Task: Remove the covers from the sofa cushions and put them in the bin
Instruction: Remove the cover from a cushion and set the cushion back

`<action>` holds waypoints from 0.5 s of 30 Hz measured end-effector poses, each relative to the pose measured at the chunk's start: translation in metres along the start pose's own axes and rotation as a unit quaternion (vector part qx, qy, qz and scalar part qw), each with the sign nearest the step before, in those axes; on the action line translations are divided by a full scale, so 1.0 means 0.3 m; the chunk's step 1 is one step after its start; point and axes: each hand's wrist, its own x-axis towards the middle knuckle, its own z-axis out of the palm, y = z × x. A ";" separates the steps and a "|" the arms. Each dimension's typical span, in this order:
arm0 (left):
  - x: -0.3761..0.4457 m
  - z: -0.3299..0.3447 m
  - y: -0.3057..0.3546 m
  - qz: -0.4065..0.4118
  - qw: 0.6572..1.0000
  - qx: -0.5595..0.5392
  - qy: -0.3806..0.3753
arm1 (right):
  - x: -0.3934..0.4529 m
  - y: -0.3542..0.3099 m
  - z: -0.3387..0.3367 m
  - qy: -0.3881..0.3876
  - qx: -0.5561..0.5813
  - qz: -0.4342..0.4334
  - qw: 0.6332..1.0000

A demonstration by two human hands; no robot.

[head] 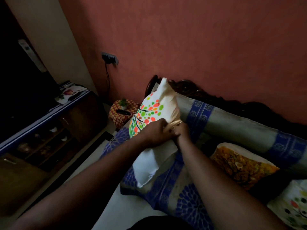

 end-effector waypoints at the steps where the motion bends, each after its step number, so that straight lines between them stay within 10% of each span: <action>1: -0.013 -0.001 -0.023 -0.002 1.000 0.003 0.003 | -0.033 0.007 -0.008 0.002 0.009 -0.008 1.000; 6: -0.053 0.010 -0.186 0.004 0.988 0.000 0.153 | -0.055 0.035 -0.046 0.053 0.104 0.001 0.993; 15: -0.162 0.215 -0.014 -0.001 0.974 -0.215 0.067 | -0.053 0.073 -0.104 0.081 0.328 0.065 0.939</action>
